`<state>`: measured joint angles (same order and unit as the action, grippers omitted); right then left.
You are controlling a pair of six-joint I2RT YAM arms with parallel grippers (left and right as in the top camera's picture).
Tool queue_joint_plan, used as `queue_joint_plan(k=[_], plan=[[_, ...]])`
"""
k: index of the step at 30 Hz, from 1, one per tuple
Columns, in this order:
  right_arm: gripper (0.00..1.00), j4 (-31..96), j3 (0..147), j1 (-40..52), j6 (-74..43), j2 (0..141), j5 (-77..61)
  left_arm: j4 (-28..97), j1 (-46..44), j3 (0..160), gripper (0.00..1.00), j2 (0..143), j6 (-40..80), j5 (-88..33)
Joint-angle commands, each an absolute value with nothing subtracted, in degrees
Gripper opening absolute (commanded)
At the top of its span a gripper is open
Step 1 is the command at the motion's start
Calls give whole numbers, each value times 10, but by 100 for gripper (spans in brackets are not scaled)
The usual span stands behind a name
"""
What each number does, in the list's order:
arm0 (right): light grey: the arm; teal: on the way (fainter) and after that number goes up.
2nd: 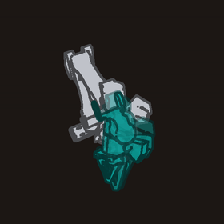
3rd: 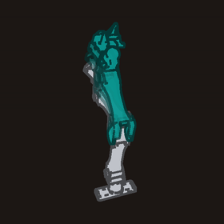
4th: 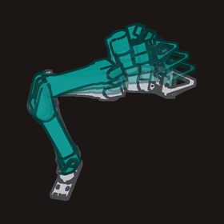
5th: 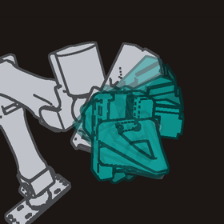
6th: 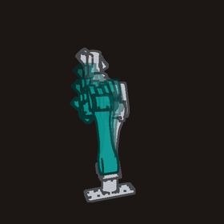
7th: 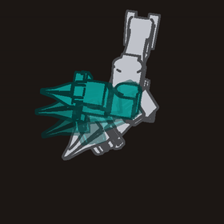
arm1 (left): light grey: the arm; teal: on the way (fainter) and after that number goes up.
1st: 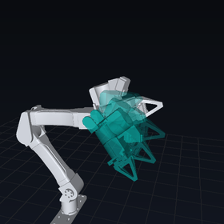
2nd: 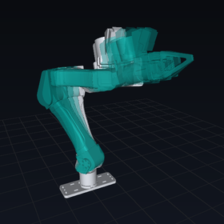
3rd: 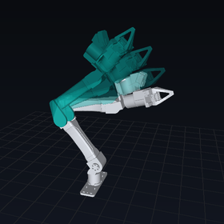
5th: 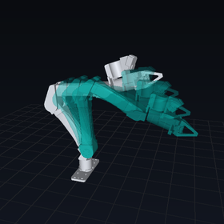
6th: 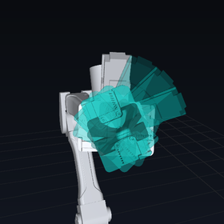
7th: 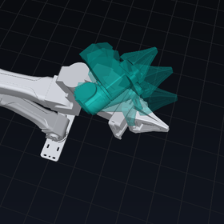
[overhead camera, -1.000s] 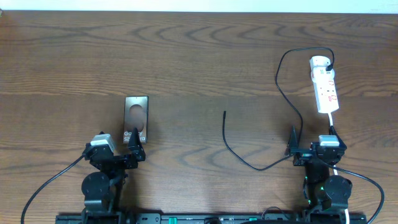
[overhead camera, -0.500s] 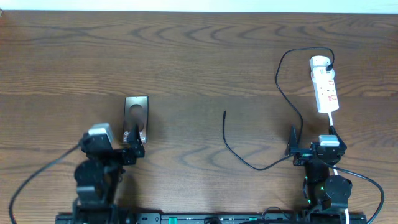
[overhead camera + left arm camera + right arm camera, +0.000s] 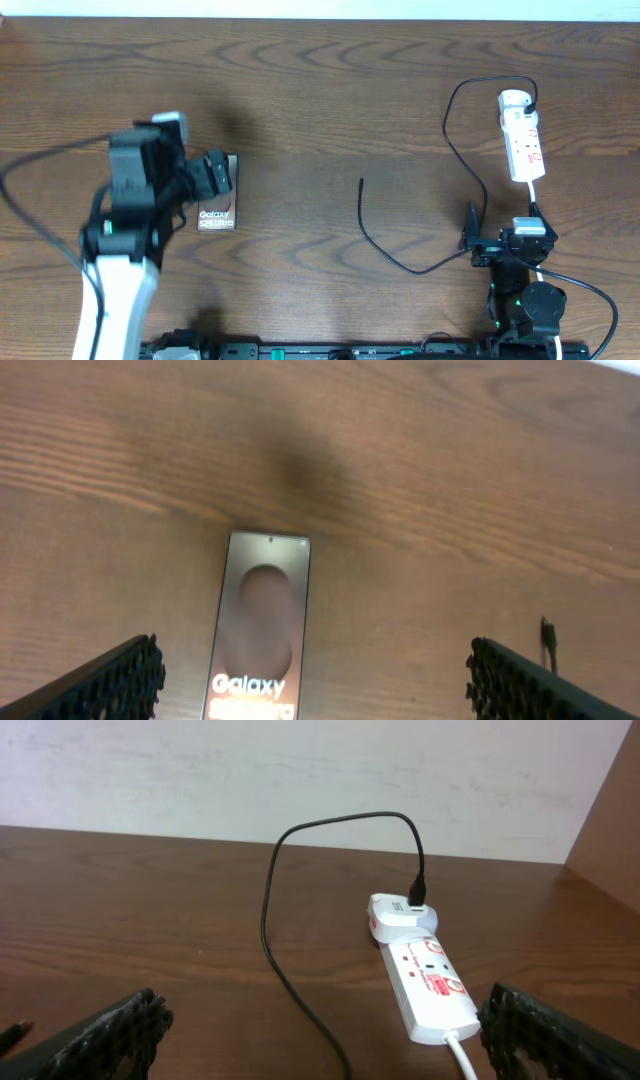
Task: Plug charger to phone and switch on socket
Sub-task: 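Move the left gripper forward over the silver phone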
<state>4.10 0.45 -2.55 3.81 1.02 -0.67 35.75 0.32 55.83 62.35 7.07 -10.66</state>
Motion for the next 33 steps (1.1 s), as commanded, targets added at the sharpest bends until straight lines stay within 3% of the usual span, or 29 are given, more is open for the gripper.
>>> queue_joint_plan(k=[1,9,20,26,33], plan=[[99,43,3,-27,44,8,-10,393,4,642,95,699,44,-116],[99,43,3,-23,44,8,-10,385,-4,688,95,768,-71,-249],[99,43,3,-15,44,8,-10,383,-4,688,95,767,-70,-248],[99,43,3,-15,44,9,-10,390,-4,688,95,768,14,-121],[99,43,3,-15,44,9,-10,403,-4,691,95,770,49,-87]])
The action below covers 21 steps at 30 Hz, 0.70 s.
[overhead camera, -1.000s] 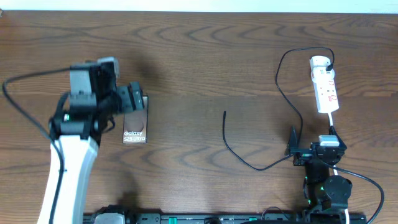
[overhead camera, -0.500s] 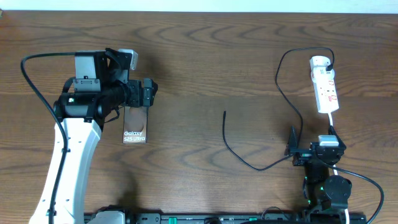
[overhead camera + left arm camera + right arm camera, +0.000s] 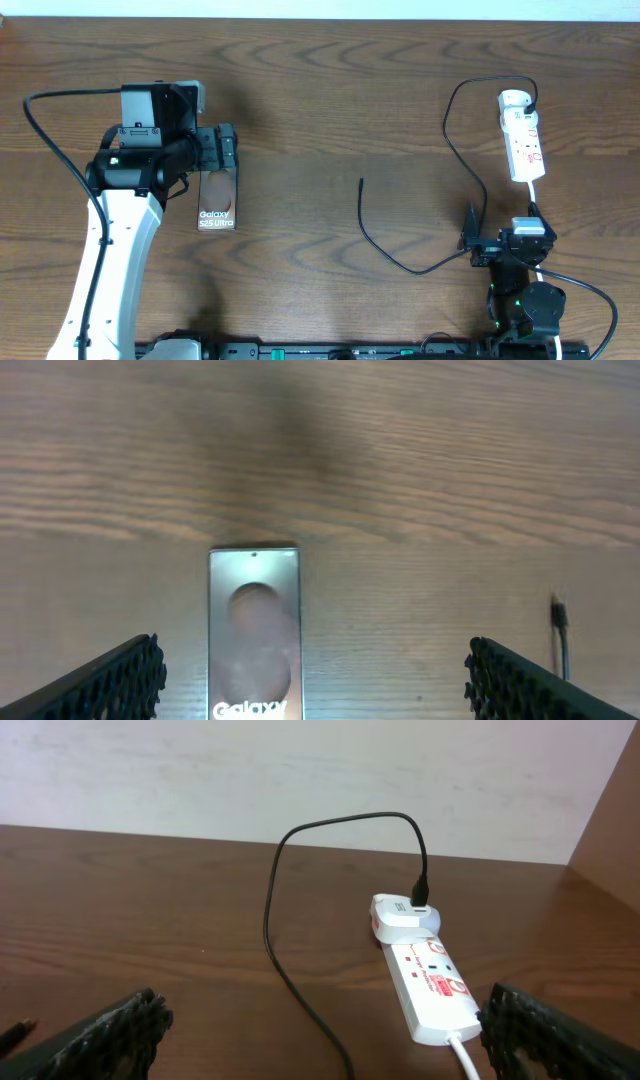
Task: Plug charger to phone and switch on socket
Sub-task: 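Move the left gripper forward over the silver phone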
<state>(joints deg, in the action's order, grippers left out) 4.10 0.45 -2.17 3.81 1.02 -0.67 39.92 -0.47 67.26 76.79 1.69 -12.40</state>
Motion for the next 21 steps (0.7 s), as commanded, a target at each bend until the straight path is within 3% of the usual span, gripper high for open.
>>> queue_joint_plan(k=[1,21], plan=[[99,43,3,-15,44,9,-10,406,-5,691,95,772,53,-80],[99,43,3,-15,44,9,-10,501,-15,783,95,988,11,-63]])
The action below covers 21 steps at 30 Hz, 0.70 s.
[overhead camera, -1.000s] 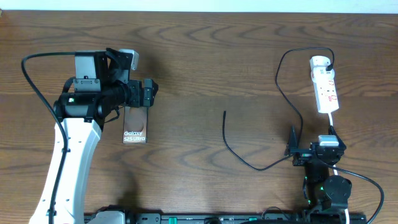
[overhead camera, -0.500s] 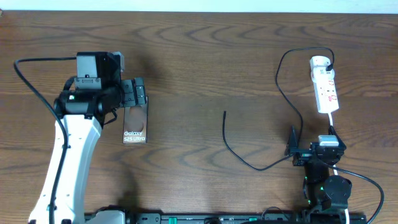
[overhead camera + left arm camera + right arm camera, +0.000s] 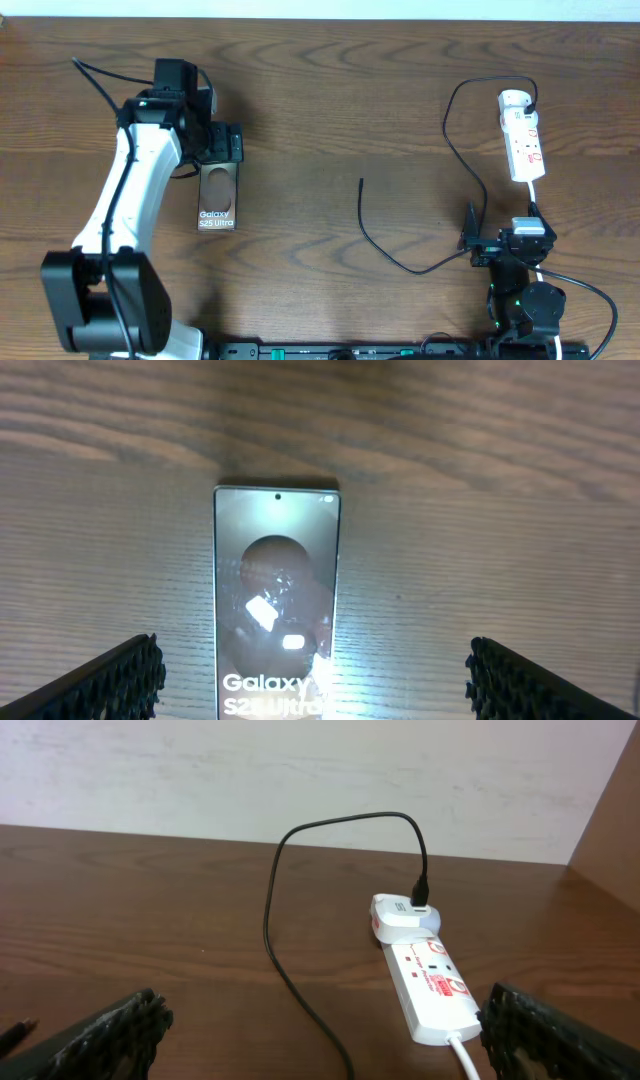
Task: Plug charger to phone and switch on socket
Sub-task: 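Move the left gripper forward over the silver phone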
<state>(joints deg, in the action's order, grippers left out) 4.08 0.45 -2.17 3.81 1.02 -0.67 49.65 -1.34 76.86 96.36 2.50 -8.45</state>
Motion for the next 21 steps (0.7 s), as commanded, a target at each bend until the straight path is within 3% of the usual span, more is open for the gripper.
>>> queue_joint_plan(k=[1,21], plan=[[99,43,3,-15,44,9,-10,501,-15,783,95,994,11,-62],[99,43,3,-15,44,9,-10,475,-15,776,95,1092,-3,-44]])
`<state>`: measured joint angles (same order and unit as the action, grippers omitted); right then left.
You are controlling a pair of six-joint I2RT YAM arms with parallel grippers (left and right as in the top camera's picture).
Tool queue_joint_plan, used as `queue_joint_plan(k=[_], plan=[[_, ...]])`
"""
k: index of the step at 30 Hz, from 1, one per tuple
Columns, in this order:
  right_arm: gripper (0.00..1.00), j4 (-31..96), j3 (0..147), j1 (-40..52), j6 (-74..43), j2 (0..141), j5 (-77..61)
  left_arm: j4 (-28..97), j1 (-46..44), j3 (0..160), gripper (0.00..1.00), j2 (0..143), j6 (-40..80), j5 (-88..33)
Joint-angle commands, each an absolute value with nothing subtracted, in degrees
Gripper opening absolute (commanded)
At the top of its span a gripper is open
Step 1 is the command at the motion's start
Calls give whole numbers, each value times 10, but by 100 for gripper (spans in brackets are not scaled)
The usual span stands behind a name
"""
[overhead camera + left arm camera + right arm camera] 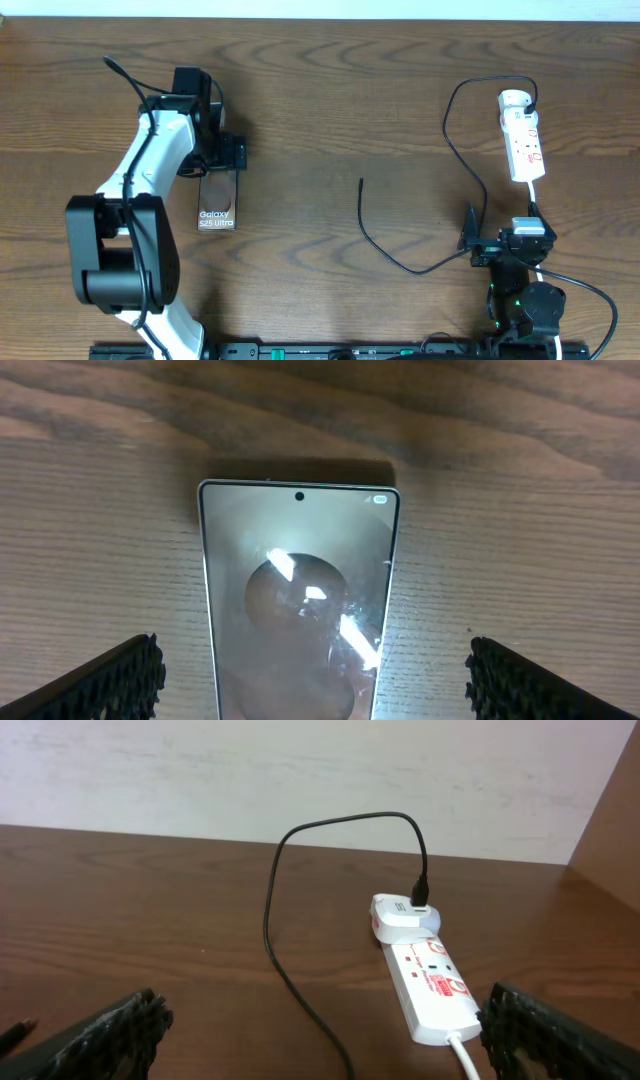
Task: Plug charger to phone and switch on socket
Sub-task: 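Move the left gripper forward over the silver phone, then lower the left gripper and close it on the phone's sides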
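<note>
The phone [217, 203] lies flat, screen up, on the left of the wooden table, seen close in the left wrist view [297, 590]. My left gripper [222, 158] hovers open over the phone's far end, its fingertips [105, 678] spread wide either side of the screen. A white power strip [523, 145] with a white charger plugged in lies at the far right [430, 983]. Its black cable [455, 150] loops across the table to a free end [361, 183]. My right gripper [500, 243] rests open near the front edge, facing the strip.
The cable's slack curves over the table in front of my right gripper [300, 990]. A white lead leaves the near end of the power strip [462, 1055]. A pale wall rises behind the table's far edge.
My left gripper has come lower over the phone, which fills more of the wrist view; the arm has swung further toward the table's far side. The right arm, cable and strip are unchanged.
My left gripper first hung open at the phone's left side, arm reaching from the front. It then stood over the phone's far end, aligned with it, and has come nearer at each moment. The phone, cable, strip and right arm have stayed put.
</note>
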<state>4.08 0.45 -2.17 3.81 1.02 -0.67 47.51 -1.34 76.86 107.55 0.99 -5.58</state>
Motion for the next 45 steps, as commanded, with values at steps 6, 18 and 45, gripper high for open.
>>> queue_joint_plan(k=[6,18,45], plan=[[99,43,3,-15,44,9,-10,474,-15,771,95,1113,-4,-44],[99,43,3,-15,44,9,-10,484,-15,760,95,1120,-4,-44],[99,43,3,-15,44,9,-10,471,-15,720,95,1120,-6,-44]])
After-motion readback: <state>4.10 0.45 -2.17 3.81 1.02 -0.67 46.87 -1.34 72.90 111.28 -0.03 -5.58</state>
